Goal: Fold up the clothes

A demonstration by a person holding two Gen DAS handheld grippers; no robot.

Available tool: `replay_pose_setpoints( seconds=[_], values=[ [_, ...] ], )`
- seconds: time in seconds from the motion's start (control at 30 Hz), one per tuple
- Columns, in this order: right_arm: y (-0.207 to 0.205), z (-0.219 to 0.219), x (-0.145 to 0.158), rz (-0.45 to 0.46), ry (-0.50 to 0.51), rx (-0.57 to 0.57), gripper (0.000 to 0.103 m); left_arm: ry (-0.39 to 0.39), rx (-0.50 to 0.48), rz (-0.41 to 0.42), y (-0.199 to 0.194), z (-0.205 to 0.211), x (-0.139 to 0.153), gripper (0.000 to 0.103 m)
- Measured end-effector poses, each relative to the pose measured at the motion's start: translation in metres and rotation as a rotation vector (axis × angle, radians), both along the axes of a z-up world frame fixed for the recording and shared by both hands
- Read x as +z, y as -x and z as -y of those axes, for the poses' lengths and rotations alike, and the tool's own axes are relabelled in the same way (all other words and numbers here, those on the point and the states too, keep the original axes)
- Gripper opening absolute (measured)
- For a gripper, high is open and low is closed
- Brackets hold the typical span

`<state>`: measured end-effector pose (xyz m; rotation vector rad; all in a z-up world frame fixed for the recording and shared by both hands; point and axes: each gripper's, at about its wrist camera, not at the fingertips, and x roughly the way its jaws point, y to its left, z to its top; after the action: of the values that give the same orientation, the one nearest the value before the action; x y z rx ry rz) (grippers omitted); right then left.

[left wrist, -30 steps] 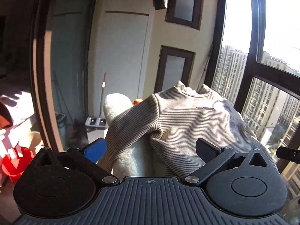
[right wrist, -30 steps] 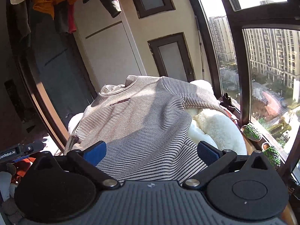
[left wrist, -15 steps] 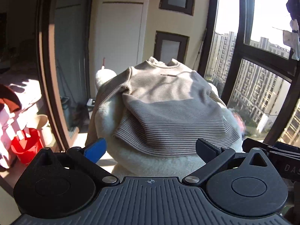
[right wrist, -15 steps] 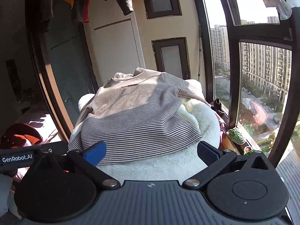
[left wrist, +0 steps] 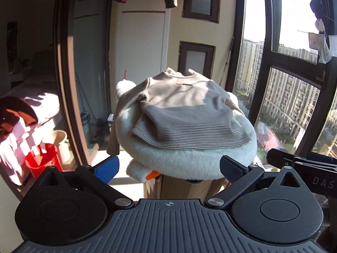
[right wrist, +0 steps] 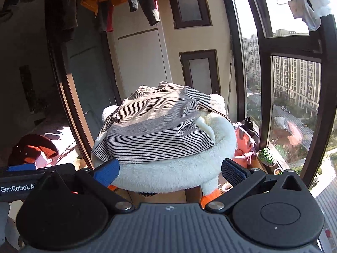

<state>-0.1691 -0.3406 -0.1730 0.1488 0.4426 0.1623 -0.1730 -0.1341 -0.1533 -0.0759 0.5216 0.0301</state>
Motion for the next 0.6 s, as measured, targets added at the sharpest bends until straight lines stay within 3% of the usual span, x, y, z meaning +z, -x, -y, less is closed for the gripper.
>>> replay_pose_setpoints(
  seconds=[0.6],
  values=[
    [0.018,-0.001,-0.009,-0.022,0.073,-0.012,0.103,-0.029,-0.014,-0.028,0.024,0.018,-0.009,0.103]
  ],
)
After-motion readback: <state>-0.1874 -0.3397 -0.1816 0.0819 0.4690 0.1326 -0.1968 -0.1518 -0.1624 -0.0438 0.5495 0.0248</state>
